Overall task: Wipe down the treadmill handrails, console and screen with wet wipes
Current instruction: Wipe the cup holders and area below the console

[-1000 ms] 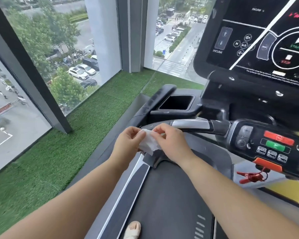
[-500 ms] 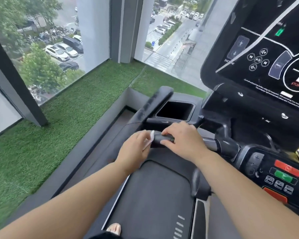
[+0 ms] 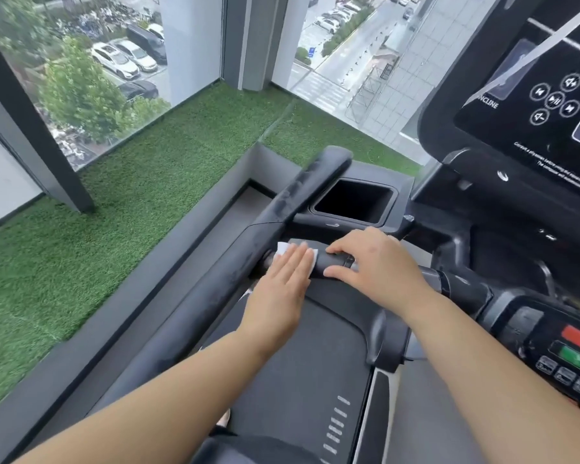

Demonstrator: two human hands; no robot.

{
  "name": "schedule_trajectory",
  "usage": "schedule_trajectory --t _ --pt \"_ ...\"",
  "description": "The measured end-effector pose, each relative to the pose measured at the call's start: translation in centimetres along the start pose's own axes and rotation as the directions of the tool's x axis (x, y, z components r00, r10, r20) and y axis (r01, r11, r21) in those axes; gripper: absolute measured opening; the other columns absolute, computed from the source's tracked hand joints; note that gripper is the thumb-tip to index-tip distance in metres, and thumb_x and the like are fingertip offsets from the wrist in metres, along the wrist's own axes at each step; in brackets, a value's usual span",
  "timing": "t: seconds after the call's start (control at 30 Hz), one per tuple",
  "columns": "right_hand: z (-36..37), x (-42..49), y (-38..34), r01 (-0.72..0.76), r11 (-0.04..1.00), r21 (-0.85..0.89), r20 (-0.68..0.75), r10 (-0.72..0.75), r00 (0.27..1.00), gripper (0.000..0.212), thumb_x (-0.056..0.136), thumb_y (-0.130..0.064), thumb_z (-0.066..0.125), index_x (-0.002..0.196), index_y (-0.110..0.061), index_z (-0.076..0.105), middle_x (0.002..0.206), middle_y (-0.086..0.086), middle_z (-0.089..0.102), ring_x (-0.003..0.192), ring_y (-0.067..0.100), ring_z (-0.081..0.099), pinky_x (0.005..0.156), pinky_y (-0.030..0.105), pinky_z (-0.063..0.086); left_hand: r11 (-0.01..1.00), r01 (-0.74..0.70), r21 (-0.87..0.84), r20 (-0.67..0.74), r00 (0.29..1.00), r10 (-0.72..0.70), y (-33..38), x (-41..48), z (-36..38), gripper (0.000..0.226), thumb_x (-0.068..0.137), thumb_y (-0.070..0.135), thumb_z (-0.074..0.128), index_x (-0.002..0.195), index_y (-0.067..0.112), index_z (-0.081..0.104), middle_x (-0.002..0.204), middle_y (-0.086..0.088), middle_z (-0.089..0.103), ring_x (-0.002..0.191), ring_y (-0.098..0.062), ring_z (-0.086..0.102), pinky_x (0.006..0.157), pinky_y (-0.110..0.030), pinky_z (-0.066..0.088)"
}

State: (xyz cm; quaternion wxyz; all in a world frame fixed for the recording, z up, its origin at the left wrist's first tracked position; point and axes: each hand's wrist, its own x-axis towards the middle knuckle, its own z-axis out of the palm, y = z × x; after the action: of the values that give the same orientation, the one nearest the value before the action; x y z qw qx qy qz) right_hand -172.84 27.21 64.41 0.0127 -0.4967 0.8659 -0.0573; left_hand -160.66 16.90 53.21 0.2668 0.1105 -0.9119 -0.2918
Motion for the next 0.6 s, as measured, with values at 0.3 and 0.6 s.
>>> schedule_trajectory --t 0.3,0.6 --pt "0.1 -0.2 -0.1 -0.005 1.0 0.016 -0.021 0.006 1.0 0.03 0.074 -0.039 0.078 0.096 -0.02 0.071 0.092 -0.006 0.069 0.086 0.022 0.059 0.078 0.04 0.048 0.998 0.001 -0.06 -0.033 0.999 -0.003 1.9 -0.2 1.8 0.044 0.093 0.007 0.032 0.135 -0.001 0.035 0.141 -0.021 0.041 0.134 -0.03 0.029 0.116 -0.031 0.006" --pt "-2.1 -1.1 1.3 -0.079 0.985 -0.153 0.18 0.106 0.978 0.056 0.076 -0.06 0.064 0.125 -0.034 0.055 0.123 -0.016 0.058 0.118 0.013 0.048 0.096 0.03 0.031 0.964 0.22 -0.147 -0.013 0.975 -0.224 1.7 0.1 1.2 0.05 0.101 0.027 0.021 0.138 0.002 0.044 0.142 -0.015 0.045 0.136 -0.031 0.034 0.114 -0.042 0.021"
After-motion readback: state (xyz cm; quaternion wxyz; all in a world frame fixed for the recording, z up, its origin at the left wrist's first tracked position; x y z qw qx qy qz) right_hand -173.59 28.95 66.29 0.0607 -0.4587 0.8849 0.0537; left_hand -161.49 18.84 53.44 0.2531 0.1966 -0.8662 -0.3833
